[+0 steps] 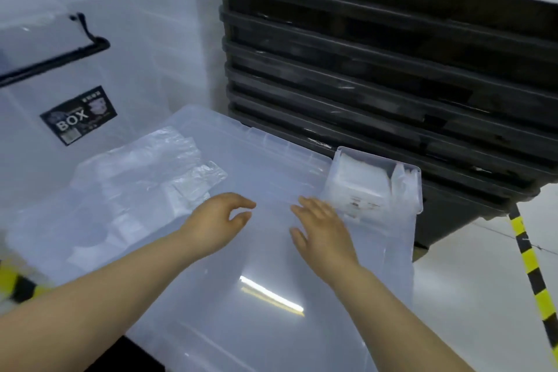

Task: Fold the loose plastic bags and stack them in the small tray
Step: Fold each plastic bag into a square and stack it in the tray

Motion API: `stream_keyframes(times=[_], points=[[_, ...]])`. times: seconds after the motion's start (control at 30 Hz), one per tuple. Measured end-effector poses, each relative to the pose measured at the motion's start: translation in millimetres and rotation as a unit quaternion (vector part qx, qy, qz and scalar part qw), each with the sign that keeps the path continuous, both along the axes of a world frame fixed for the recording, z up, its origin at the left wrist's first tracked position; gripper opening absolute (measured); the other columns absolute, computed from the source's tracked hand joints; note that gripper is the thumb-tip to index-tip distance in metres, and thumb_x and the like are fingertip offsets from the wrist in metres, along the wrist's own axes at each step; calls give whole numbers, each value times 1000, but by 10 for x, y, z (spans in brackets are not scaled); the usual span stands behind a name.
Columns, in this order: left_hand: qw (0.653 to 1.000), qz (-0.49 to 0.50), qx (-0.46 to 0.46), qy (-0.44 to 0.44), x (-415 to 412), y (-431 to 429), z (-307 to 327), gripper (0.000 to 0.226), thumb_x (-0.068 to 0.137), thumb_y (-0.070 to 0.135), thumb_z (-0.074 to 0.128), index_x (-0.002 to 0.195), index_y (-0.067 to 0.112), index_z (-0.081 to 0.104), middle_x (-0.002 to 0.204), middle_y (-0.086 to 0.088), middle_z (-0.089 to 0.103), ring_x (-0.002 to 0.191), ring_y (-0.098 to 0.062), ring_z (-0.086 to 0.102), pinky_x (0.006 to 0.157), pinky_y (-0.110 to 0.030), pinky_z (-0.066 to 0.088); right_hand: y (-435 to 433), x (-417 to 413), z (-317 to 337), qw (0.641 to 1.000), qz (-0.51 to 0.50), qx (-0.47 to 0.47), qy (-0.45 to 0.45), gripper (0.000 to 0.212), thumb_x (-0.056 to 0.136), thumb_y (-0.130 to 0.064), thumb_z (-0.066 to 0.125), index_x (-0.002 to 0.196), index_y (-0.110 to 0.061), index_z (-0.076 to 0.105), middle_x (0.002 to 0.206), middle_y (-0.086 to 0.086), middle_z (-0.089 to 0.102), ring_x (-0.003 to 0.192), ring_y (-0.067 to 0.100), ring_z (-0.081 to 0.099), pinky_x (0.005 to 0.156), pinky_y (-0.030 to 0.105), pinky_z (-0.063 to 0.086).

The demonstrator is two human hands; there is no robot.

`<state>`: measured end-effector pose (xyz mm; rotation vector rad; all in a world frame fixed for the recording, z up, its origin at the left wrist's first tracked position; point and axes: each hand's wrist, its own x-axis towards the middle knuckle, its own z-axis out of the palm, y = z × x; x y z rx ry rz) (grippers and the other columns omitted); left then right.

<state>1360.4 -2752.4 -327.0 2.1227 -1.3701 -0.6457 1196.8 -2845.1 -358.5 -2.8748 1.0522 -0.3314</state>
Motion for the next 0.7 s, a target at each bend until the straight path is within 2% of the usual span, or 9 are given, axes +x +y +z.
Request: stream_keyframes(times=[0.07, 0.13, 0.23, 0.37, 0.47, 0.57, 0.6, 0.63, 0.7], points=[[998, 19, 28, -48, 222, 186, -24, 31, 93, 18, 51, 124, 17, 57, 133, 3, 51, 124, -13, 44, 90, -10, 26, 141, 2, -197, 997, 20, 3, 74, 47, 74, -38, 35, 90, -18, 74, 104, 2, 71, 108, 22, 58, 107, 29, 22], [992, 45, 52, -102, 432, 318, -74, 37, 94, 23, 50, 130, 18, 50, 139, 3, 45, 128, -14, 41, 96, -16, 26, 230, -23, -292, 992, 14, 21, 123, 52, 89, -39, 27, 94, -19, 74, 107, 2, 70, 108, 19, 58, 109, 23, 8], [975, 82, 119, -168, 680, 473, -207, 54, 93, 35, 49, 142, 18, 32, 150, 1, 28, 136, -17, 28, 105, -24, 24, 324, -52, -360, 985, 11, 70, 158, 75, 99, -41, 1, 101, -17, 72, 110, 3, 69, 104, 18, 63, 108, 19, 9], [962, 98, 146, -207, 806, 553, -374, 60, 92, 45, 47, 142, 17, 31, 151, 1, 27, 138, -16, 24, 107, -27, 22, 327, -36, -387, 982, 9, 98, 161, 74, 99, -42, 1, 106, -16, 70, 113, 3, 67, 112, 16, 51, 107, 19, 10], [965, 102, 83, -229, 789, 565, -420, 42, 93, 32, 51, 130, 11, 51, 136, -3, 49, 127, -22, 42, 95, -30, 36, 331, -14, -440, 984, 5, 93, 154, 73, 99, -43, 2, 108, -14, 68, 115, 5, 66, 114, 20, 51, 105, 21, 11], [964, 118, -23, -235, 831, 575, -501, 12, 79, 8, 70, 88, 0, 72, 92, -15, 70, 90, -35, 64, 67, -37, 47, 328, 23, -410, 987, -17, 94, 127, 76, 98, -47, -1, 113, -13, 66, 120, 6, 63, 107, 20, 63, 106, 20, 9], [961, 122, -30, -246, 852, 573, -525, 5, 77, 5, 71, 79, 0, 72, 83, -14, 70, 82, -35, 65, 61, -35, 46, 318, 25, -364, 988, -24, 92, 119, 83, 94, -54, -7, 123, -13, 59, 131, 6, 54, 117, 18, 56, 107, 17, 3], [960, 121, -24, -253, 864, 567, -540, 3, 76, 3, 70, 74, 1, 72, 79, -12, 70, 78, -34, 64, 57, -33, 43, 299, 22, -404, 992, -20, 77, 95, 93, 83, -64, -19, 136, -15, 41, 145, 4, 34, 131, 14, 38, 106, 12, -7], [958, 118, -24, -259, 874, 551, -557, 7, 76, 1, 70, 69, 1, 71, 74, -12, 68, 74, -34, 63, 54, -30, 37, 268, -19, -434, 992, -9, 91, 92, 109, 56, -74, -38, 142, -22, 5, 146, -7, -5, 137, 7, -3, 98, 6, -25]])
